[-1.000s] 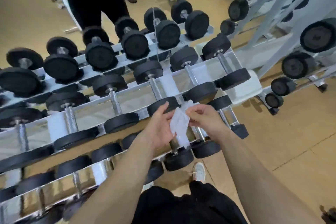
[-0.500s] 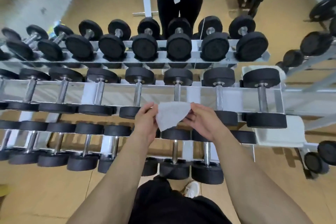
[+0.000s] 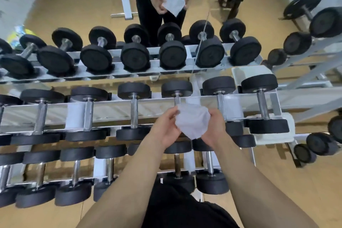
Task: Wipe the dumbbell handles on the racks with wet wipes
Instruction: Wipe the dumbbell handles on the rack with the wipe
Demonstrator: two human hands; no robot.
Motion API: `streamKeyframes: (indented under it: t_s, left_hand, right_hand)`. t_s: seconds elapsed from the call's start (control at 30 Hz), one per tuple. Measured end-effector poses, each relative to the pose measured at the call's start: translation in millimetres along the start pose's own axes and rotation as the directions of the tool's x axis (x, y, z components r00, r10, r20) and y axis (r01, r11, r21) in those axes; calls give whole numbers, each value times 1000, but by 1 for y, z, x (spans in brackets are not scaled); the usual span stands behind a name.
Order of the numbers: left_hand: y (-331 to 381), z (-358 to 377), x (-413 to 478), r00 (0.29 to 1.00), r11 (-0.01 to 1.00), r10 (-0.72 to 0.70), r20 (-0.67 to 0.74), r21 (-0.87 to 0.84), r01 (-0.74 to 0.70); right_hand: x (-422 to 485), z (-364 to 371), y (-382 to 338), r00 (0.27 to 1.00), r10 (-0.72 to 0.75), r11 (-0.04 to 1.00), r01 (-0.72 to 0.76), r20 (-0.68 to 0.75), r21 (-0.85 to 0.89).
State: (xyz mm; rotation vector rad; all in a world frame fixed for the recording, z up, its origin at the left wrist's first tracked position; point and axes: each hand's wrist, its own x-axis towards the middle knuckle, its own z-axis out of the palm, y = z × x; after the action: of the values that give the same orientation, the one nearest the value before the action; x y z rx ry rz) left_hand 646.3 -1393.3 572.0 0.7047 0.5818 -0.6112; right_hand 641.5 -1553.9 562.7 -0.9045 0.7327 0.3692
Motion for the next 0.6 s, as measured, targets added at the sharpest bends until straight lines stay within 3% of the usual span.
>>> streamKeyframes:
  t_s: [0.1,0.23,0.47,0.6]
  left_hand:
    - [10,-4,16,1000,1000,-8,-8,11,8]
    - [21,-10,28,999,998,32,-42,59,-29]
    - [31,-22,40,991,997,19,-133,-72,-29]
    - [31,-29,51,940,979,182,-289,147,-144]
  right_hand:
    - [3,11,1,1000,-18,999,19,25,-39]
    - [7,15,2,996,79,984,-74,28,-161]
    - [24,7,-11,999,14,999,-17,46,51]
    - [32,21,-13,999,18,998,-21,-41,-56]
